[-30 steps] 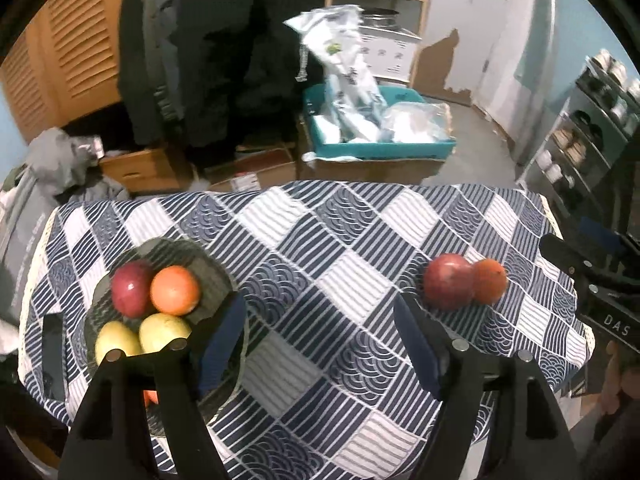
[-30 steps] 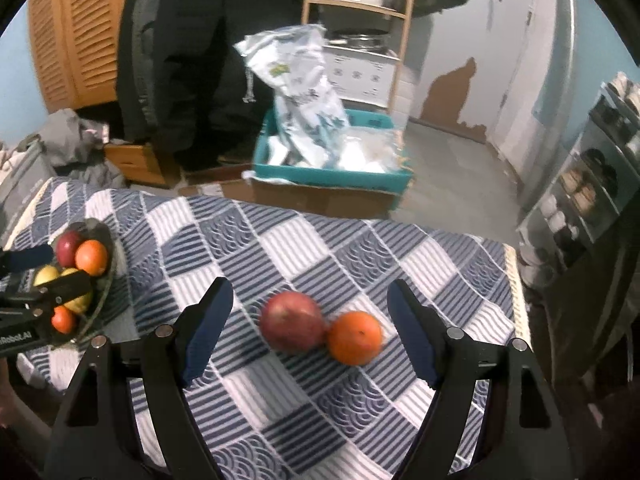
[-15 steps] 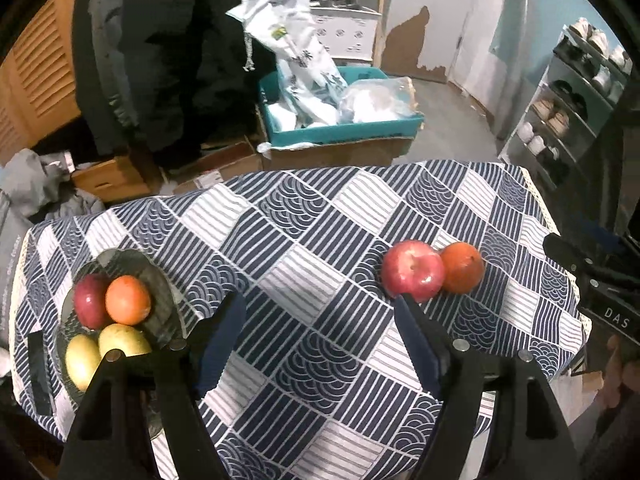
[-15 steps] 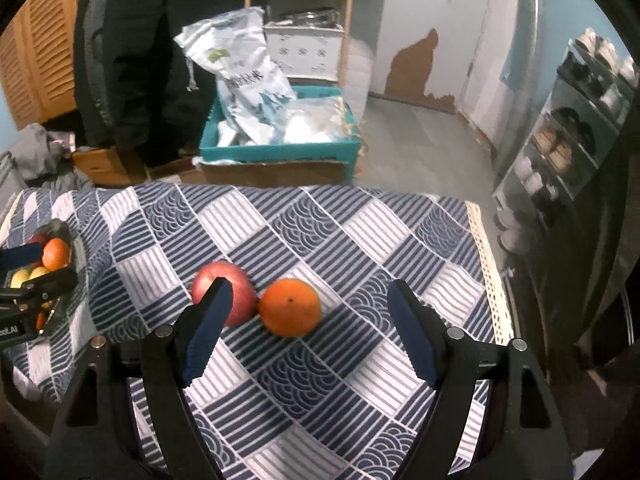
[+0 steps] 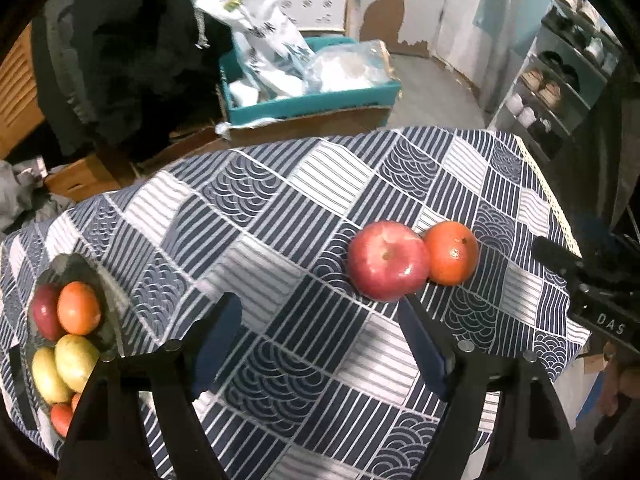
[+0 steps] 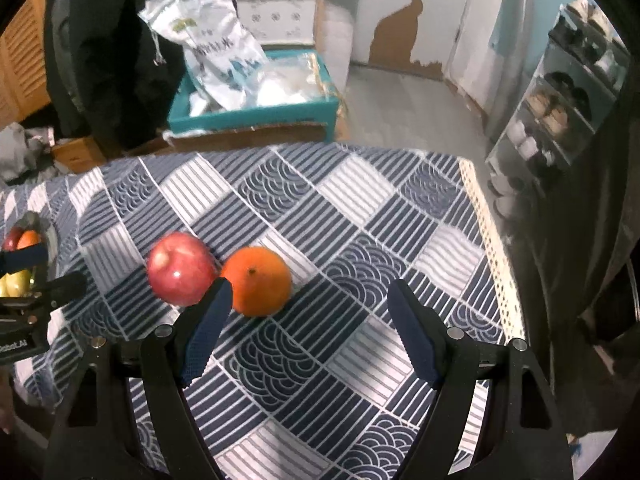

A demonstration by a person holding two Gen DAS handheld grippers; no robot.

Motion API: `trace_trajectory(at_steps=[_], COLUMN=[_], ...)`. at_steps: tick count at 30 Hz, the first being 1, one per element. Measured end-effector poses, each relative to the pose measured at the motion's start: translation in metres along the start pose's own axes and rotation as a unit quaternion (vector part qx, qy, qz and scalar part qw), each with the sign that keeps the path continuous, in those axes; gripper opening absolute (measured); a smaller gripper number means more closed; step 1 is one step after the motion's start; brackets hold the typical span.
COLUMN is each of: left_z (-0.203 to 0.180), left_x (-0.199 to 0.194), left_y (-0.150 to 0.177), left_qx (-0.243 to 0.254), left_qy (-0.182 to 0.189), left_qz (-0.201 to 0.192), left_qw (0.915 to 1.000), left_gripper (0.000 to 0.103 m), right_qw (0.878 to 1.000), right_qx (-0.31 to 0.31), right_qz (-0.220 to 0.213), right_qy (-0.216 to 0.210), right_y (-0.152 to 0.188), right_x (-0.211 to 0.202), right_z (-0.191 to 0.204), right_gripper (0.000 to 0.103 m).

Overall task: Organize fruits
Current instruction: 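Lower the left gripper around the red apple while the right approaches the orange, then close the left gripper on the red apple while the right grasps the orange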

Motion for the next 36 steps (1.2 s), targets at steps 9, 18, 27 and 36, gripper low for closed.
trace_trajectory(at_steps=[9, 18, 27, 36], left_z=[-0.024, -0.039, -0.045, -0.049], left_x=[0.044, 0.073, 0.095, 0.103], left_y=[-0.005, -0.008, -0.01, -0.013], left_qx=[0.022, 0.039, 0.039, 0.037], left_qy=[0.013, 0.017, 0.036, 0.054], left_qz=[0.027, 0.042, 0.053, 0.046], left_qw=[0.9993, 0.9982, 0.9972, 0.9968], left_gripper=[0.085, 0.085, 0.086, 0.078], right_qw=[0.998, 0.997, 0.997, 0.996], right_qx=[0.025, 0.035, 0.035, 0.031], right_qz=[0.05, 0.064, 0.071, 0.078], right_qy=[-0.004, -0.009, -0.009, -0.008], right_y=[0.02, 0.025, 0.025, 0.026], right_x=[0.035, 0.05, 0.058, 0.064], right_z=[-0.015, -0.023, -0.024, -0.023], right_gripper=[0.08, 0.08, 0.08, 0.08])
Point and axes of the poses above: each gripper's, at about its wrist camera, not at the fingertips, and x roughly the way its jaws point, z to its left, y to its underside, the point moved 8 cm from there along x, roughly the way its jaws point, and after that the axes turned 6 degrees about y, right-handed, at the moved point
